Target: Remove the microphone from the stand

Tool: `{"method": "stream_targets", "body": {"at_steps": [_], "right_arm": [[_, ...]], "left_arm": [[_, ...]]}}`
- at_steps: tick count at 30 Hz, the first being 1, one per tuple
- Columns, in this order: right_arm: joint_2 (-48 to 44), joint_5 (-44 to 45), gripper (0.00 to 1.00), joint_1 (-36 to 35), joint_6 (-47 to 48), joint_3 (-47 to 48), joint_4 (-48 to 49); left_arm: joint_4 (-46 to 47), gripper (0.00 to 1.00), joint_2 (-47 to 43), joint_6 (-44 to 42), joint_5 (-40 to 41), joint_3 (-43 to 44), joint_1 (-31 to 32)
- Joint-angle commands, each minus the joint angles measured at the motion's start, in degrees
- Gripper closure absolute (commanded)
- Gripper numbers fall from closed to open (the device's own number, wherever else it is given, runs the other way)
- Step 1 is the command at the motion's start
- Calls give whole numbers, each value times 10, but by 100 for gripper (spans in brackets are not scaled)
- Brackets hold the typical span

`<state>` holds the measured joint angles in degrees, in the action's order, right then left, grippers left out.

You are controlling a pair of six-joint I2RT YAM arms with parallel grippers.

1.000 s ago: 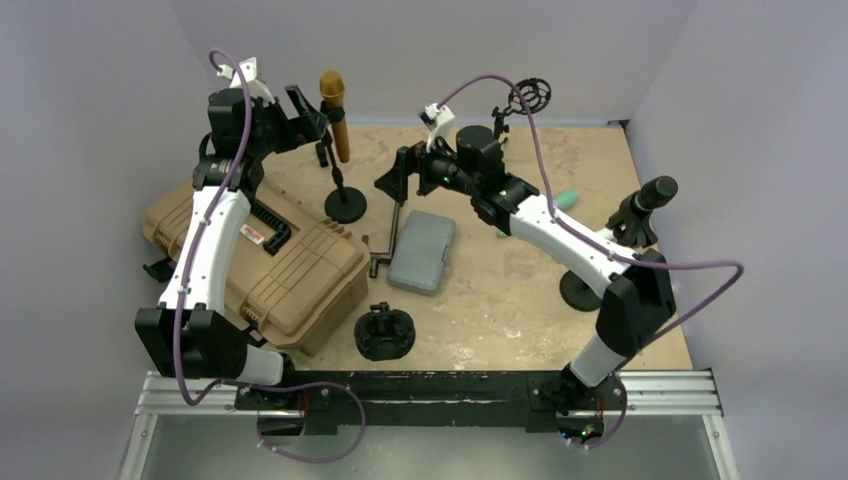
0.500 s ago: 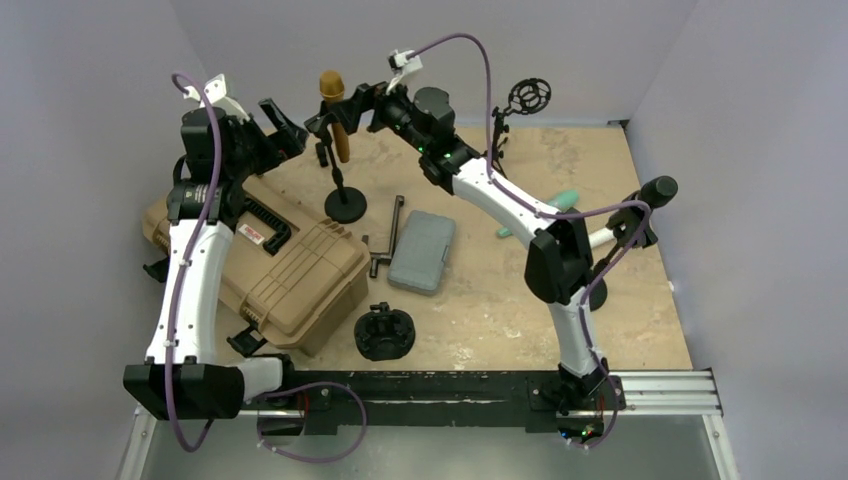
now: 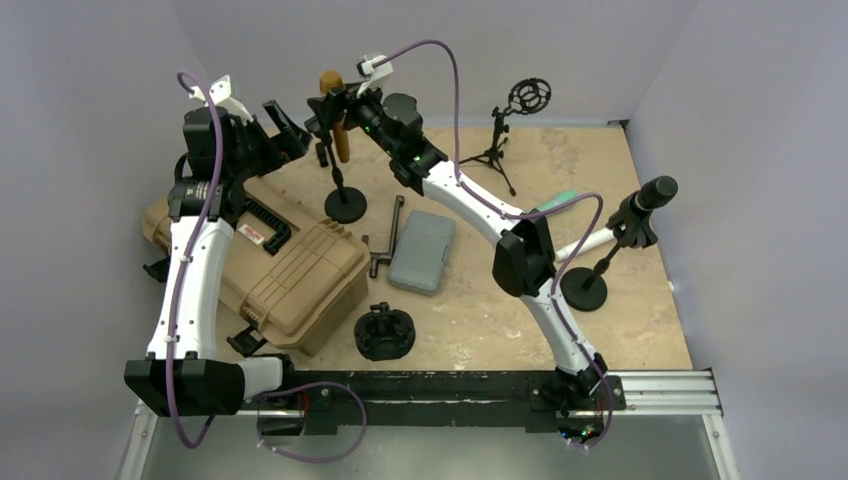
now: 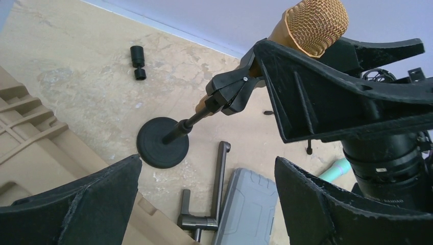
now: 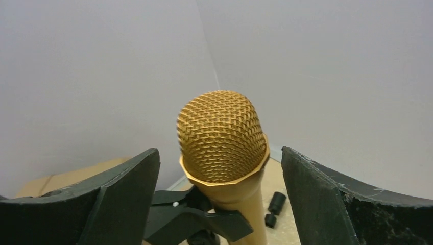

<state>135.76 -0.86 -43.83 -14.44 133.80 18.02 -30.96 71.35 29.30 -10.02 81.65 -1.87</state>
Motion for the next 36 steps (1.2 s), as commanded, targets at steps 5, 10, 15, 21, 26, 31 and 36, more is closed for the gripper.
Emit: {"method": "stream_targets", "body": {"at_steps": [5, 10, 15, 21, 26, 31, 36], "right_arm": [[18, 46, 23, -3, 64, 55, 10], [29, 66, 28, -5, 96, 61, 4], [30, 71, 40, -7, 121, 67, 6], [14, 61, 63, -8, 142, 61, 10], [-21, 56, 80, -8, 163, 36, 10], [-38, 41, 85, -8, 167, 28, 11], [-33, 38, 86, -7, 163, 45, -1]], "left_arm": [[30, 0, -11, -21, -13, -9, -4], [36, 0, -5, -16, -23, -9, -4], [37, 0, -3, -16, -21, -11, -4], [41, 0, 8, -16, -27, -9, -4], [60, 1, 49, -29, -56, 17, -4], [133, 3, 85, -44, -31, 23, -4], [225, 7, 118, -97, -55, -7, -4]]}}
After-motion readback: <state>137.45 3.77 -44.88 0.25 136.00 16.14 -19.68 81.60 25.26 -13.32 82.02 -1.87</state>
